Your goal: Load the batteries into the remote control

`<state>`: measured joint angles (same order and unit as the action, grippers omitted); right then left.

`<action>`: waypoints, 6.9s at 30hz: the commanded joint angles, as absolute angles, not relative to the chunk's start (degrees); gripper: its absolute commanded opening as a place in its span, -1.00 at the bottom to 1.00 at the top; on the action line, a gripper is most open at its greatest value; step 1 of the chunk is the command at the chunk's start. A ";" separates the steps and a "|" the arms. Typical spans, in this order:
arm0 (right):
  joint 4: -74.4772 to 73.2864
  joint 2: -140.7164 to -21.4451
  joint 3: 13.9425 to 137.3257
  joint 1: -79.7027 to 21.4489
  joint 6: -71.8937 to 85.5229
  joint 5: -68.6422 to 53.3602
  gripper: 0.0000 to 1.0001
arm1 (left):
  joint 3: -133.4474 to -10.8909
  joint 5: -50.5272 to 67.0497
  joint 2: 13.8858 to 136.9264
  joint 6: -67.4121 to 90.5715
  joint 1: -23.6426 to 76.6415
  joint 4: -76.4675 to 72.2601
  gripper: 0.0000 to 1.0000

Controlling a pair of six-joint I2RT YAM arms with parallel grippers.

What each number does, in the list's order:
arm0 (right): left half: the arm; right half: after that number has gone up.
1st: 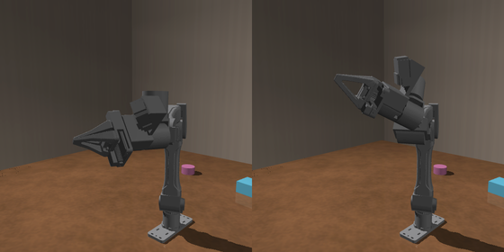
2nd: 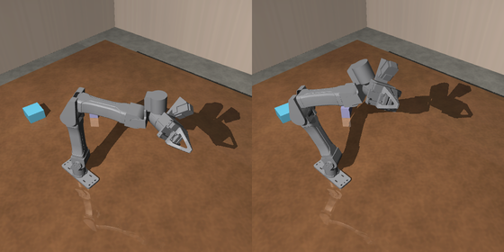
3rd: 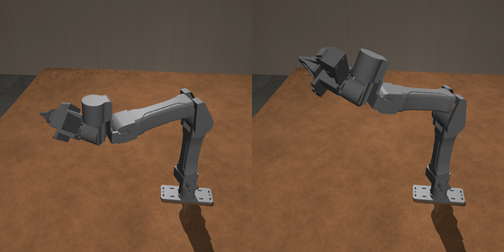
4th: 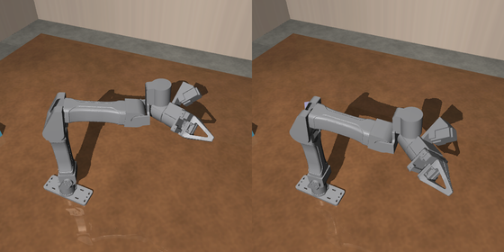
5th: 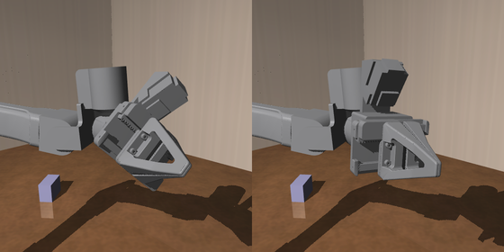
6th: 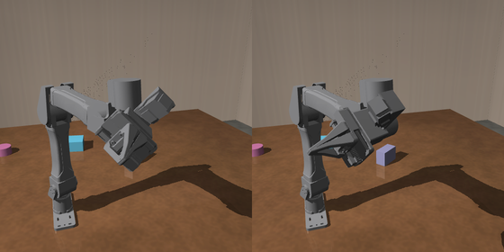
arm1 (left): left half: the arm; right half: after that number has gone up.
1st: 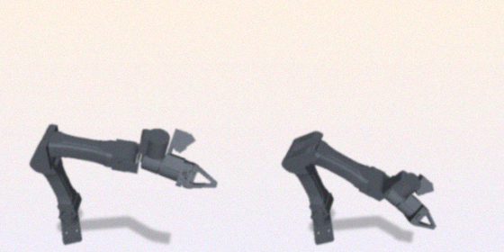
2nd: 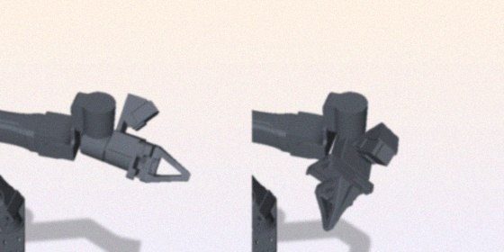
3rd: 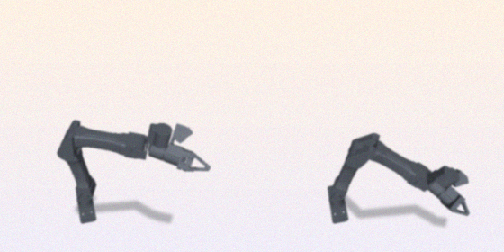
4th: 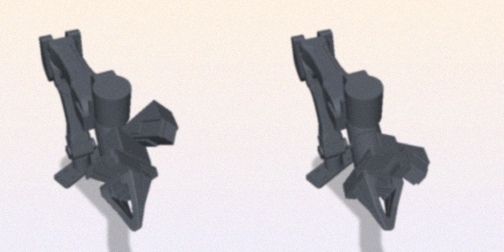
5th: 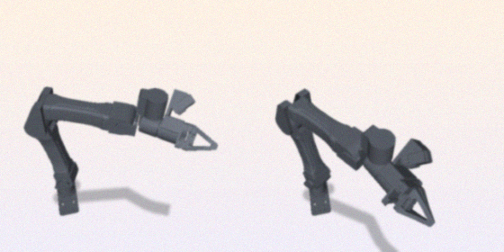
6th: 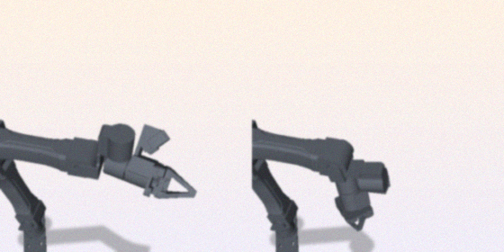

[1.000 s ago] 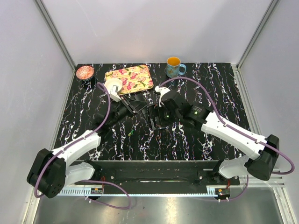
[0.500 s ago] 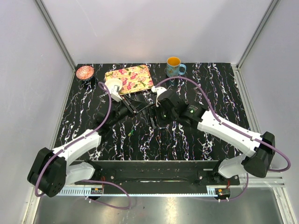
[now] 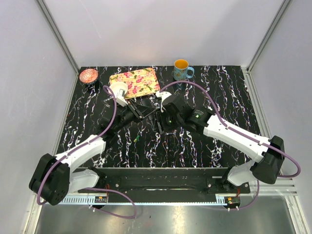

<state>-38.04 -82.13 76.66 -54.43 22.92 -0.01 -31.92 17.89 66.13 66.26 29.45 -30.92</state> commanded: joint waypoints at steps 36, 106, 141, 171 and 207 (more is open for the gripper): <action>-35.61 -70.57 55.13 -33.08 27.51 13.71 -0.69 | -25.68 18.28 51.53 57.12 27.77 -28.03 -1.00; -14.59 -119.79 83.93 -26.28 6.42 4.75 0.29 | -14.15 23.64 39.29 62.67 25.40 -31.90 -1.00; -23.38 -124.72 90.53 -26.54 19.25 11.16 -0.32 | -14.33 23.20 38.76 62.84 25.93 -30.06 -1.00; -25.84 -120.68 86.13 -26.81 22.15 7.12 -0.95 | -12.92 24.08 39.64 64.51 25.93 -32.78 -1.00; -16.79 -106.18 80.17 -24.88 26.38 5.56 0.76 | -13.18 23.82 38.32 65.04 25.93 -32.17 -1.00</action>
<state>-19.86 -109.10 82.26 -26.06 24.71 9.78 -11.66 24.01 38.72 64.55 25.82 -29.19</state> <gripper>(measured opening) 0.671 0.222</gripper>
